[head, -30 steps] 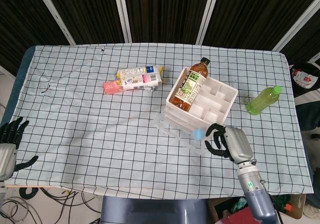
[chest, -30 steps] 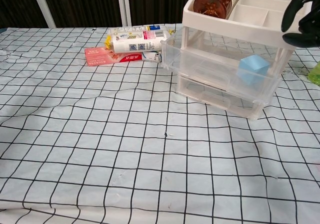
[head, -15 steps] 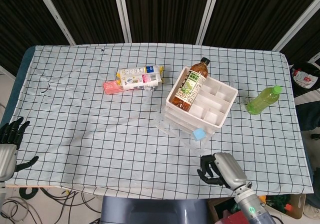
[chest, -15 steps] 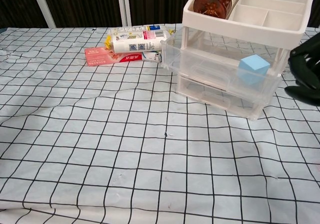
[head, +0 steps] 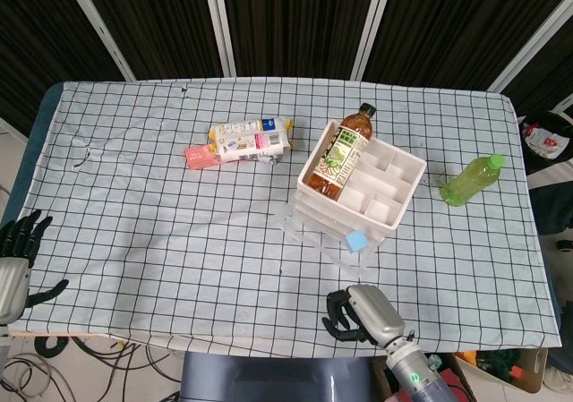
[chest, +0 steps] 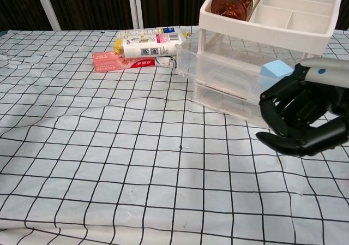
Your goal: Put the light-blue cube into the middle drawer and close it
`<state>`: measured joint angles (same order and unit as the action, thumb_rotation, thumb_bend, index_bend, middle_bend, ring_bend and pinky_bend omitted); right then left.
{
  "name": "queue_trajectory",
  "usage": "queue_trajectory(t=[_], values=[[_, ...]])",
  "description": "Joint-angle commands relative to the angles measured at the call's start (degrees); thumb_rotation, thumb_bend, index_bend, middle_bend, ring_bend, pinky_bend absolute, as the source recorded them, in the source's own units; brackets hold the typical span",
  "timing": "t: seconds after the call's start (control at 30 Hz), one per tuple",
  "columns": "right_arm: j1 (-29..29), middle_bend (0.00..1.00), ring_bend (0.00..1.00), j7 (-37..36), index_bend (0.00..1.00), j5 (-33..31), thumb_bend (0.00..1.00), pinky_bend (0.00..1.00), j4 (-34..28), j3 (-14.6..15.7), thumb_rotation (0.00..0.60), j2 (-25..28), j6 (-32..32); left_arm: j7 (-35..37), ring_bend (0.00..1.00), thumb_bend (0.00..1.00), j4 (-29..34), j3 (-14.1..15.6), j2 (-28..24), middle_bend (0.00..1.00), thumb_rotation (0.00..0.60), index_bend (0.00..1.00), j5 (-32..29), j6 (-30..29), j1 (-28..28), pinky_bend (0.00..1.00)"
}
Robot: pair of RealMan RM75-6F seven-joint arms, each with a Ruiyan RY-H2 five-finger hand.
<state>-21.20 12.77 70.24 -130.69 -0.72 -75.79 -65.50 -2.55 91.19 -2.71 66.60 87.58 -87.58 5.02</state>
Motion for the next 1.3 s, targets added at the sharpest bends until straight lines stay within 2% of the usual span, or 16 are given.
queue_trajectory(t=[0.03,0.53,0.8,1.1,1.3], values=[[-0.65,0.81,0.87,0.81,0.74,-1.05,0.36,0.82,0.14,-0.58,0.600,-1.10,0.26,-0.02,0.00,0.05,0.00,0.01,0.00,0.00,0.600,0.00,-0.05,0.09,0.02,0.00],[-4.40,0.81,0.87,4.98,0.74,-9.01,0.36,0.82,1.74,-4.62,0.600,-8.16,-0.51,0.07,0.00,0.05,0.04,-0.15,0.00,0.00,0.600,0.00,-0.51,0.37,0.12,0.00],[-6.12,0.81,0.87,5.89,0.74,-12.43,0.36,0.82,2.78,-5.47,0.600,-11.26,-0.70,0.12,0.00,0.05,0.11,-0.23,-0.01,0.00,0.600,0.00,-0.76,0.51,0.15,0.00],[-7.42,0.81,0.87,6.02,0.74,-14.53,0.36,0.82,4.22,-6.93,0.600,-13.03,-1.10,0.19,0.00,0.05,0.15,-0.34,-0.03,0.00,0.600,0.00,-0.96,0.51,0.16,0.00],[-8.71,0.81,0.87,5.86,0.74,-16.55,0.37,0.82,5.29,-8.95,0.600,-14.73,-1.61,0.21,0.00,0.05,0.17,-0.43,-0.03,0.00,0.600,0.00,-1.23,0.74,0.24,0.00]])
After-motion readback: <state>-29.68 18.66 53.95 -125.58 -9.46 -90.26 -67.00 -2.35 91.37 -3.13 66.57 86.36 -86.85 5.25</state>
